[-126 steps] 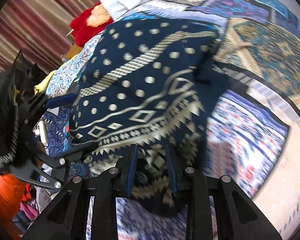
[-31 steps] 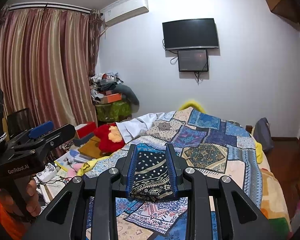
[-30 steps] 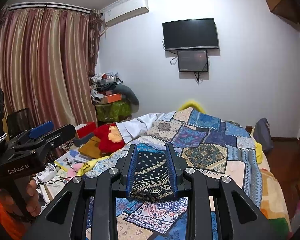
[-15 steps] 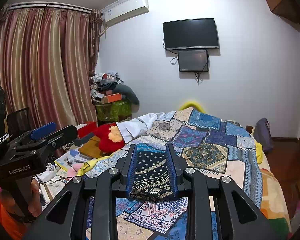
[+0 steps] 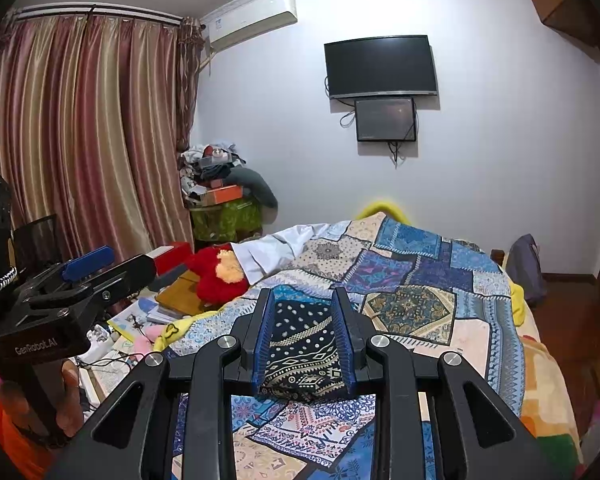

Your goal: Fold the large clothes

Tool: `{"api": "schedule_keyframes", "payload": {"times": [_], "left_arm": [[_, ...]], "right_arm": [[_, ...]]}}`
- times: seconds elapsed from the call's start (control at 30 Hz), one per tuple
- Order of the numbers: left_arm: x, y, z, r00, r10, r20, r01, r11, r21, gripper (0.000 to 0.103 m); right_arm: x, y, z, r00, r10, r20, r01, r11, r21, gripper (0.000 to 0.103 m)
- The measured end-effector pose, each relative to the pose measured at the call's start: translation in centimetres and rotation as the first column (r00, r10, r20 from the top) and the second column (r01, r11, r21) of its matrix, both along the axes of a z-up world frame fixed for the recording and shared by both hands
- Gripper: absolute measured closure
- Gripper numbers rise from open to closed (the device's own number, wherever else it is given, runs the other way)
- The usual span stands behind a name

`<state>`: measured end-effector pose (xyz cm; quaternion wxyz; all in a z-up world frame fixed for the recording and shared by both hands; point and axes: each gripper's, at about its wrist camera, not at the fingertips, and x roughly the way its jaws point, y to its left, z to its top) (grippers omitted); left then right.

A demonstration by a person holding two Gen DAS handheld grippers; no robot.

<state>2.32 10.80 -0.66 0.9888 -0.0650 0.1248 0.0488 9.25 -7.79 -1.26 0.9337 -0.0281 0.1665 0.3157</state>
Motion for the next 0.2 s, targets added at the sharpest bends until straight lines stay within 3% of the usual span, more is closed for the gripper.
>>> {"api": "schedule_keyframes", "payload": {"times": [0.2], "left_arm": [[0.00,0.32,-0.05,1.000,0.002,-0.003,-0.002,1.000,-0.006,0.000]], "right_arm": [[0.07,-0.06,0.00,1.000,0.001,-0.001,-0.001,1.000,0.001,0.078]]}}
